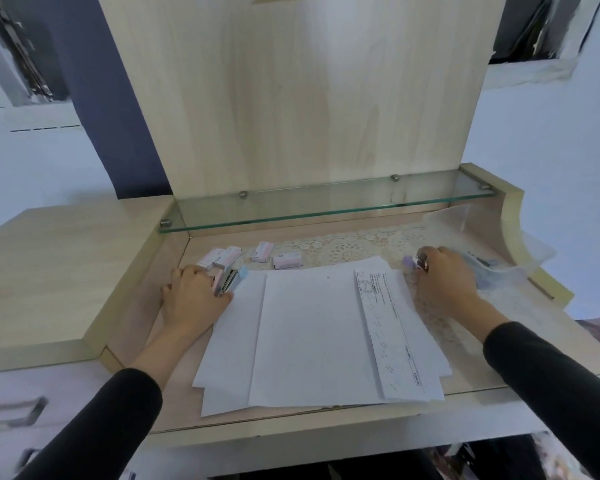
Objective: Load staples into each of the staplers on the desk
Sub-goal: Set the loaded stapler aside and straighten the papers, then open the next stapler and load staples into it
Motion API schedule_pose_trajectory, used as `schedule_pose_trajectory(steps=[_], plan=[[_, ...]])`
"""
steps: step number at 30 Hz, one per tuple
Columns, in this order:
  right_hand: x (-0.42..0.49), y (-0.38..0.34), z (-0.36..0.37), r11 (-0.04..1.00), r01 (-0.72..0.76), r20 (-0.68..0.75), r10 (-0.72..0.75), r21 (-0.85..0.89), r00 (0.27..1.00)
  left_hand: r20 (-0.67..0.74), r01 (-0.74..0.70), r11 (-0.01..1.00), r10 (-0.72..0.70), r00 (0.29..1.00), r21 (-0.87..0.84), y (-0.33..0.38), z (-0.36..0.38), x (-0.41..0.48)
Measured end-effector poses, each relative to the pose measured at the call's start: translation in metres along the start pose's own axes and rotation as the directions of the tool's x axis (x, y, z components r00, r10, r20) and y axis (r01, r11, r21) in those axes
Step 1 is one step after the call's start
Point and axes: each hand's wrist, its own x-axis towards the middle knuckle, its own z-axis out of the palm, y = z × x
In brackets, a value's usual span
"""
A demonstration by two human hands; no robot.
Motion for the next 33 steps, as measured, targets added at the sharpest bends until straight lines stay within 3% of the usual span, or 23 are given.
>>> schedule_pose_trajectory(steps=[6,9,15,19,24,28,33], plan=[[0.011,-0.002,-0.001,0.995,-0.007,0.120,0.019,-0.103,0.993,0.010,0.017,1.000,-0.017,1.000,0.010,0.002,0.001,0.002],[0.007,-0.012,-0.005,0.993,-0.011,0.098,0.023,-0.117,0.995,0.007,0.034,0.999,-0.034,0.999,-0.032,0.002,0.003,0.003],[-0.009,-0.045,-0.010,0.976,0.171,0.074,-0.182,0.134,0.980,-0.098,0.006,0.986,-0.023,0.995,-0.168,0.001,0.006,-0.004],[-0.022,-0.064,-0.003,0.951,0.274,0.190,-0.298,0.143,0.935,-0.081,-0.029,0.990,0.018,0.997,-0.141,-0.001,0.005,-0.010],[-0.034,-0.069,0.012,0.940,0.332,0.312,-0.341,0.083,0.887,-0.083,-0.049,0.991,0.039,0.996,-0.122,-0.003,-0.004,-0.013],[-0.037,-0.067,0.014,0.932,0.353,0.285,-0.363,0.088,0.887,-0.123,-0.115,0.987,0.101,0.987,-0.115,-0.002,-0.003,-0.016],[-0.040,-0.065,0.015,0.927,0.361,0.257,-0.376,0.104,0.890,-0.032,-0.032,0.999,0.034,0.999,0.043,0.004,-0.006,-0.015]])
